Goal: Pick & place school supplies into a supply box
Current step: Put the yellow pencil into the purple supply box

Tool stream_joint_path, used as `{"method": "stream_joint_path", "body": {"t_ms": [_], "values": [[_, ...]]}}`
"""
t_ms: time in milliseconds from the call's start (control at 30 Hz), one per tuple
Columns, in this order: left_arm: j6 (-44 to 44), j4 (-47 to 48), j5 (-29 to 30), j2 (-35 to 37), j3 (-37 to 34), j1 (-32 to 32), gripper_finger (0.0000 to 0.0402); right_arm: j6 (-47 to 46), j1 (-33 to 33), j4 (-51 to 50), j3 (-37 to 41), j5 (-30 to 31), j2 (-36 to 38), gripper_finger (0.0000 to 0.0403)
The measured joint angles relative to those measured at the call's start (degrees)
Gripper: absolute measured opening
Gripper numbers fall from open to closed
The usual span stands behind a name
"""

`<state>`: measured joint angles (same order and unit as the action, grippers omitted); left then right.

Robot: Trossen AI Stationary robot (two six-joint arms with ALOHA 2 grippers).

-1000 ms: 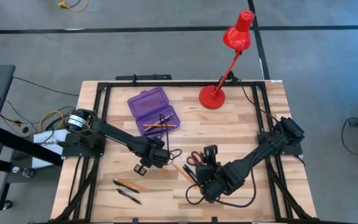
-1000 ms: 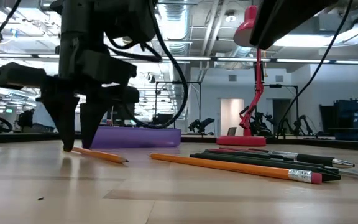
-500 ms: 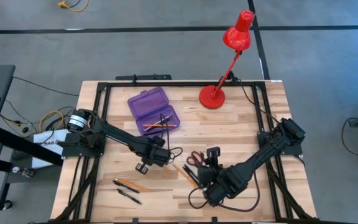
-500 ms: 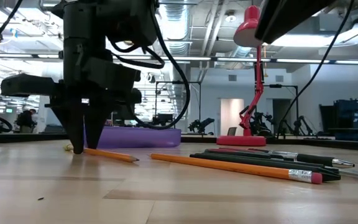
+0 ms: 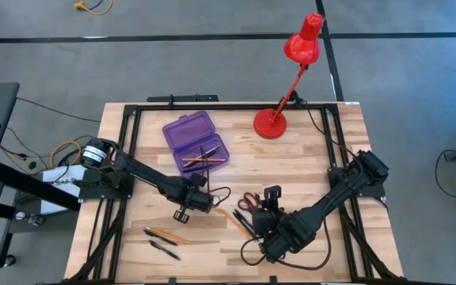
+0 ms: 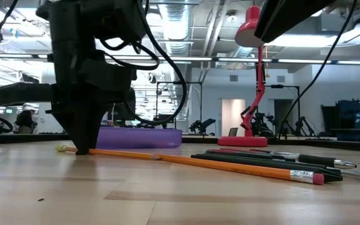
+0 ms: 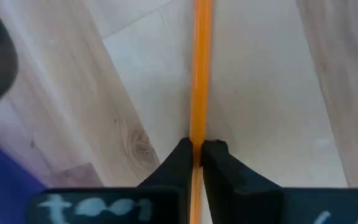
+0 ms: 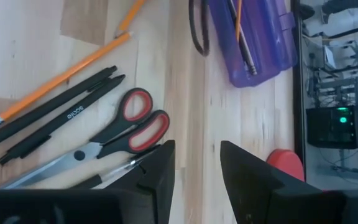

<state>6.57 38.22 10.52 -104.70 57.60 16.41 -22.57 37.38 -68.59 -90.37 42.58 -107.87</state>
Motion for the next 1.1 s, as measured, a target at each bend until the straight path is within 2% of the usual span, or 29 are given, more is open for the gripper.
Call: {"method": "stream_joint_path", "body": {"t_ms": [300, 500, 667, 833, 1100], "values": [[-14.3, 1.2, 15.6, -0.6, -0.4, 7.0, 0.0005, 0.0, 0.0, 0.0, 0.0, 0.0, 0.0, 0.0122], [-28.8, 4.7, 23.4, -0.8, -0.6, 13.8, 0.0005, 0.0, 0.0, -0.4, 0.0, 1.4, 0.0, 0.0122], [-41.8, 12.1, 30.3, -0.8, -0.5, 18.7, 0.0005, 0.0, 0.0, -1.7, 0.0, 4.5, 0.0, 0.0122], [-51.9, 21.8, 35.3, -0.7, 1.4, 20.6, 0.0005, 0.0, -0.8, -1.7, 0.0, 5.7, 0.0, 0.0122], [-58.3, 37.1, 44.5, -0.5, 8.2, 19.8, 0.0005, 0.0, -2.0, -1.7, 0.0, 5.8, 0.0, 0.0122]]}}
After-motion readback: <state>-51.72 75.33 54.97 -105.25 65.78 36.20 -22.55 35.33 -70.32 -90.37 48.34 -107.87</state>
